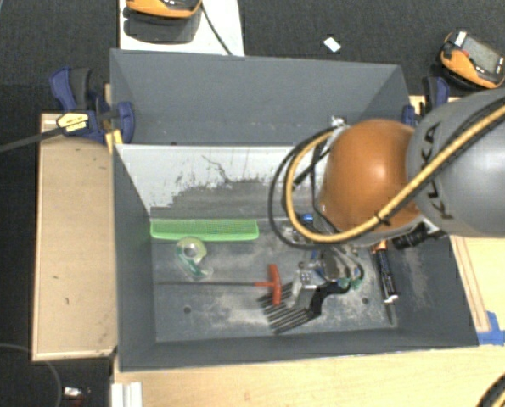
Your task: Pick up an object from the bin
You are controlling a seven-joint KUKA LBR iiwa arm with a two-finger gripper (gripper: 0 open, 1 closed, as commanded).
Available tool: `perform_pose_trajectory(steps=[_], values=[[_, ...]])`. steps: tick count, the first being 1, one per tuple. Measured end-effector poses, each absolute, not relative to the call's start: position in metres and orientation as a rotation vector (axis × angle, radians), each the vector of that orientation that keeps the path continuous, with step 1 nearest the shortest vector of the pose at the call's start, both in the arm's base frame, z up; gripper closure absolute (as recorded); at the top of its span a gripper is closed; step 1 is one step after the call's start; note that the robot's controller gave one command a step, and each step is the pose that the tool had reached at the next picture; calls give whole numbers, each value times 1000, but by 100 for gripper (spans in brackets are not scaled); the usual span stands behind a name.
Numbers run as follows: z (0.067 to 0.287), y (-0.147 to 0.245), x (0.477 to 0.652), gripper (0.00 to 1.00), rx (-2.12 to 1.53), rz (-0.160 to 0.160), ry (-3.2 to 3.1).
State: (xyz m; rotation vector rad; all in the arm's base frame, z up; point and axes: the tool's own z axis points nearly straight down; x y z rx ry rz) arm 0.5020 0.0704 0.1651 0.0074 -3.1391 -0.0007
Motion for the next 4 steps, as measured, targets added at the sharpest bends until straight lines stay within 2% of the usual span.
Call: perform_pose_trajectory(steps=[1, 2, 3, 4], values=[[167, 70, 503, 0, 3, -1, -3144], [111, 30, 502, 0, 489, -1, -3114], [110, 5, 493, 0, 548, -2, -3096], [103, 30, 496, 0, 484, 0, -3105]])
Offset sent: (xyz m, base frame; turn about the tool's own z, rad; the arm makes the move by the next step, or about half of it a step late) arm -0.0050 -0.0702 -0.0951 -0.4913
